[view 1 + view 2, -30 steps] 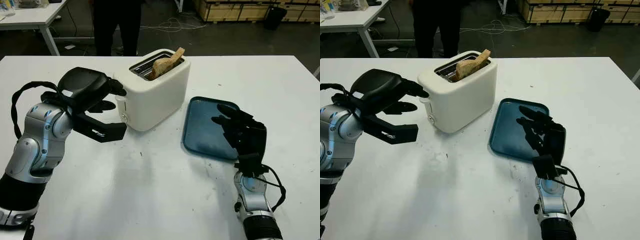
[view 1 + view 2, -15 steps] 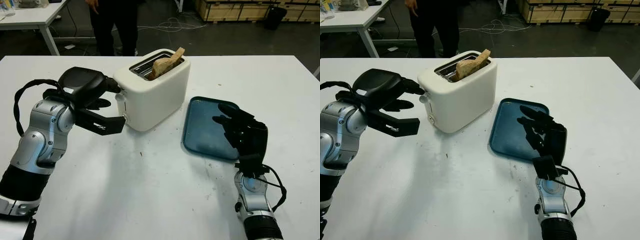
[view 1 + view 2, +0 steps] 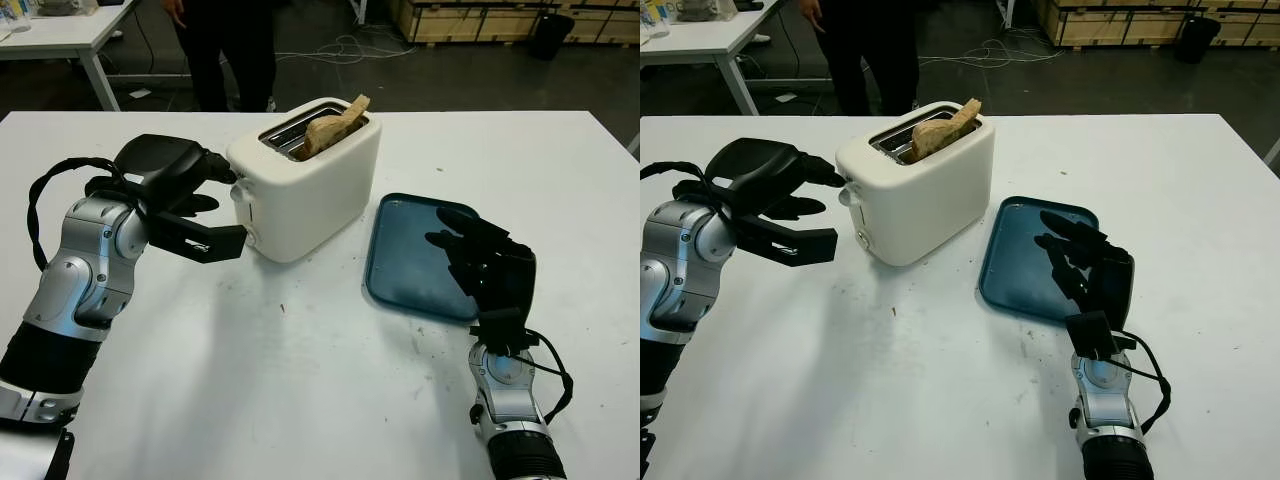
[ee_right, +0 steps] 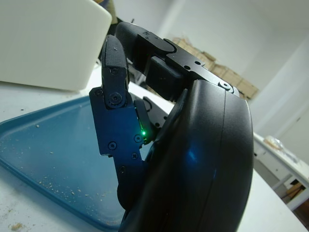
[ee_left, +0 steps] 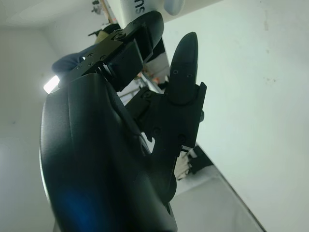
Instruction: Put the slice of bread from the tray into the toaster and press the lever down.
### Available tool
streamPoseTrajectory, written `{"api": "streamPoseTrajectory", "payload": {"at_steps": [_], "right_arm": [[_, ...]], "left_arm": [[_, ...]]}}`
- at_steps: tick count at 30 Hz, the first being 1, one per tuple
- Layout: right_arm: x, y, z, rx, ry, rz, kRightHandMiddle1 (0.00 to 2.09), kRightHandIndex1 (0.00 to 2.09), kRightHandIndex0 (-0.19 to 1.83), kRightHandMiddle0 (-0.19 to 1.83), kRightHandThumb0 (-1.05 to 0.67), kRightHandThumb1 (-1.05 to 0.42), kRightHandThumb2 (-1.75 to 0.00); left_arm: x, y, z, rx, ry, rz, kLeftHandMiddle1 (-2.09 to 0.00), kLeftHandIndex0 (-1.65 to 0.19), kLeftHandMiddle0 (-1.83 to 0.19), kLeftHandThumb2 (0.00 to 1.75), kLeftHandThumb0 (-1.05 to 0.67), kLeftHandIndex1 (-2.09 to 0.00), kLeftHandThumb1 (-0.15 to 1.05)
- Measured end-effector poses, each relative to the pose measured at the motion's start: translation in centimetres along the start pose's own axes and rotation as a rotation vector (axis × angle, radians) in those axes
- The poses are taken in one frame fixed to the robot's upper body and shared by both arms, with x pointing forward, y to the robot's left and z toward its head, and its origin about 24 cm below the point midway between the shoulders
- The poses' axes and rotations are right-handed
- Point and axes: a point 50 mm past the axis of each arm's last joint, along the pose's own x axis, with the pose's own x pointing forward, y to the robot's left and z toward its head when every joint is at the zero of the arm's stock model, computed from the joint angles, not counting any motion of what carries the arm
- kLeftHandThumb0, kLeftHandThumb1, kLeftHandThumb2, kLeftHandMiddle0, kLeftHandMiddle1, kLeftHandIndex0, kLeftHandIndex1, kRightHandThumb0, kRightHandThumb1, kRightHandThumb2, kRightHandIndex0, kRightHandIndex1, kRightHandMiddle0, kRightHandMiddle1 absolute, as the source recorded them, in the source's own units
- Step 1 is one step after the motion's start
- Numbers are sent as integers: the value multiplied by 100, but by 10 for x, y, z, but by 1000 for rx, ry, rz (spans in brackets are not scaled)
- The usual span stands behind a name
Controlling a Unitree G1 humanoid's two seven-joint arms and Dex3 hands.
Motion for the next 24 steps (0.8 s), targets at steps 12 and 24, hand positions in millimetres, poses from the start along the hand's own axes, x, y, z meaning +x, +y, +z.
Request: {"api": "streamPoseTrajectory", "payload": {"at_steps": [12,24], "right_arm": [[0,0,-1,-1,3,1,0,33,108,109,-43,-92,-24],[0,0,-1,-1,3,1,0,33,109,109,-42,-92,-24]], "left_arm": [[-4,10,5,-13,-24,45,-138,-87,-93,21,-33,-1,92],[-5,12,5,-16,-26,55,-145,-86,-103,20,-33,0,92]]}}
